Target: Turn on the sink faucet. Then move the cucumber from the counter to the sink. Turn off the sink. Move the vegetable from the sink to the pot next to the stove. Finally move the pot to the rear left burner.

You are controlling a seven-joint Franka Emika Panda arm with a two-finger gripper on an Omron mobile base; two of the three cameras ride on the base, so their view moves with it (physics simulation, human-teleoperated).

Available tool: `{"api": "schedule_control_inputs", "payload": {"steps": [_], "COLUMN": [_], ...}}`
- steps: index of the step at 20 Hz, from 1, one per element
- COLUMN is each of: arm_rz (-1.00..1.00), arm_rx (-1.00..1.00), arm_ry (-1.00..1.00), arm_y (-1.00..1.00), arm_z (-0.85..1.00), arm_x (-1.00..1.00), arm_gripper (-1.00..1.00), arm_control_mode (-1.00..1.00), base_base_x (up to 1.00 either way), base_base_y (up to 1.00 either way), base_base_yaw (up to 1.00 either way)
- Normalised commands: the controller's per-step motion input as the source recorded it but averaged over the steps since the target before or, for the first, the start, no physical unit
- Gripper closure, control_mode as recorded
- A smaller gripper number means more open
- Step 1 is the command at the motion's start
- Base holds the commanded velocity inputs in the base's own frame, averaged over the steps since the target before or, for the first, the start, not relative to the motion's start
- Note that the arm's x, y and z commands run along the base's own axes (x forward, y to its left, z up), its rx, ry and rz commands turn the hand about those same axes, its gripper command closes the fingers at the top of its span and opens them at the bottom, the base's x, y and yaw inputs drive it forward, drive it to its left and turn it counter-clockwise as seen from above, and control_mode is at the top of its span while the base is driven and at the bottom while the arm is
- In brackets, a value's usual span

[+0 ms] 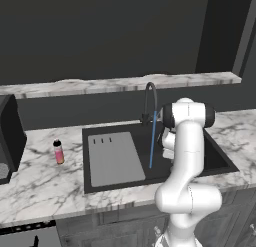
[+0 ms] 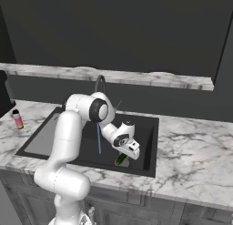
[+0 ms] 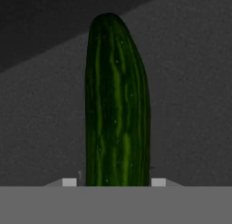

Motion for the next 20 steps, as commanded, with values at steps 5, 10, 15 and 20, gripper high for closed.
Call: {"api": "schedule_control_inputs", "payload": {"steps": [5,10,15,20], "arm_rz": [0.0,0.0,-0.01,0.0], "arm_rx": [0.0,0.0,0.0,0.0], "arm_ry": [0.0,-0.01,-0.03,-0.02], "arm_y": [0.0,-0.01,-0.03,-0.01], "arm_z": [-0.03,0.24,0.57,0.72], "arm_x": [0.0,-0.09,-0.26,-0.25], "arm_gripper": [-1.0,-1.0,-1.0,-1.0], "arm_control_mode": [-1.0,-1.0,-1.0,-1.0], "base_base_x": [0.0,0.0,0.0,0.0], "base_base_y": [0.0,0.0,0.0,0.0], "base_base_yaw": [0.0,0.0,0.0,0.0]}}
